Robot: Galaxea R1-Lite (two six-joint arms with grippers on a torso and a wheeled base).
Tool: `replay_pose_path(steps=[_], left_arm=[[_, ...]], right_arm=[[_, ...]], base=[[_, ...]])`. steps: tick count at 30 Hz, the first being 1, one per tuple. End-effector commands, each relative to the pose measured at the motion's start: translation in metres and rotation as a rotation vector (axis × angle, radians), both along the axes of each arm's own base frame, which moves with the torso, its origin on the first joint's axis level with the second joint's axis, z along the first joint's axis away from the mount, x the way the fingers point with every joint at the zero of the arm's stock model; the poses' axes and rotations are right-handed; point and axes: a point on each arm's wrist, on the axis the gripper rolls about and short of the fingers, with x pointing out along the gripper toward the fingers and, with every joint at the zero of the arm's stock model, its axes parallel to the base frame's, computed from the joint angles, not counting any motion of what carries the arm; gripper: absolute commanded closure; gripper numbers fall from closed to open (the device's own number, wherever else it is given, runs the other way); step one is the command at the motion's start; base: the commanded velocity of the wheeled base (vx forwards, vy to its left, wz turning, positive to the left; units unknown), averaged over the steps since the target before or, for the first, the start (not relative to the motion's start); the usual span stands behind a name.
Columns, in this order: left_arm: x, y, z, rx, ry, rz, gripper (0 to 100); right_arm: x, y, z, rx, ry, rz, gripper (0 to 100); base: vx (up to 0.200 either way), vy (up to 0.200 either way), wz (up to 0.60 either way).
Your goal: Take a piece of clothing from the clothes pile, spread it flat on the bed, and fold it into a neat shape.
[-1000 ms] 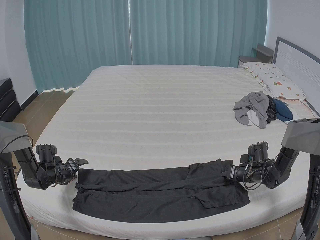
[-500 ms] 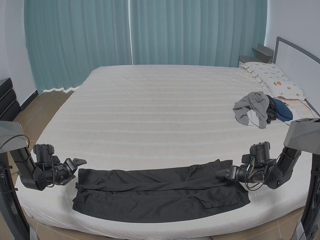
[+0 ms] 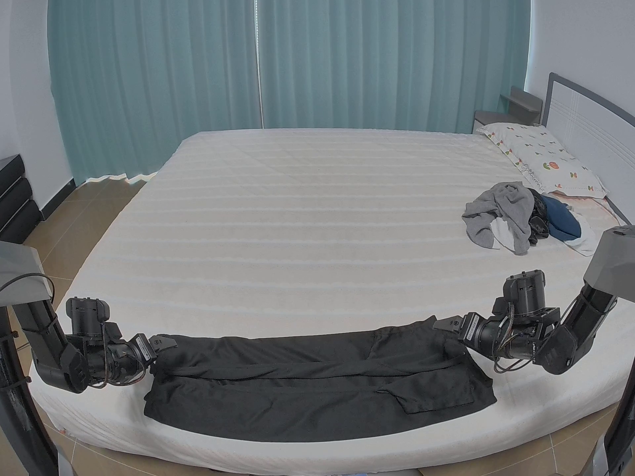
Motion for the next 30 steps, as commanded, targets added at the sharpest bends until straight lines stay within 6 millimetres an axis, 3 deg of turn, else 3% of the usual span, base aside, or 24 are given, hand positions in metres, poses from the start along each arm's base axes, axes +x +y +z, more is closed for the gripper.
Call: replay_pose_path(steps=[1, 3, 4, 11, 18, 30], left_arm=[[-0.002, -0.006, -0.006, 0.004, 0.036, -0.018, 0], [-0.002, -0.007, -0.006, 0.003, 0.042, -0.019, 0], [-0.001, -0.006, -0.006, 0.003, 0.042, -0.015, 100], [0.004, -0.004, -0.001, 0.053, 0.016, 0.035, 100], [0.007, -0.003, 0.010, 0.075, -0.033, 0.058, 100], [0.015, -0.004, 0.027, 0.015, -0.103, 0.112, 100]], right_arm=[[-0.012, 0.011, 0.010, 0.012, 0.011, -0.034, 0], [-0.015, 0.013, 0.009, 0.017, 0.035, -0.058, 0], [-0.016, 0.016, 0.008, 0.024, 0.056, -0.078, 0], [-0.023, 0.033, 0.011, 0.099, 0.139, -0.139, 0], [-0.010, 0.045, 0.014, 0.175, 0.211, -0.217, 0], [0.009, 0.060, -0.015, 0.132, 0.238, -0.274, 0]], base=[[0.000, 0.000, 0.00], [0.000, 0.000, 0.00], [0.000, 0.000, 0.00], [0.000, 0.000, 0.00], [0.000, 0.000, 0.00], [0.000, 0.000, 0.00]])
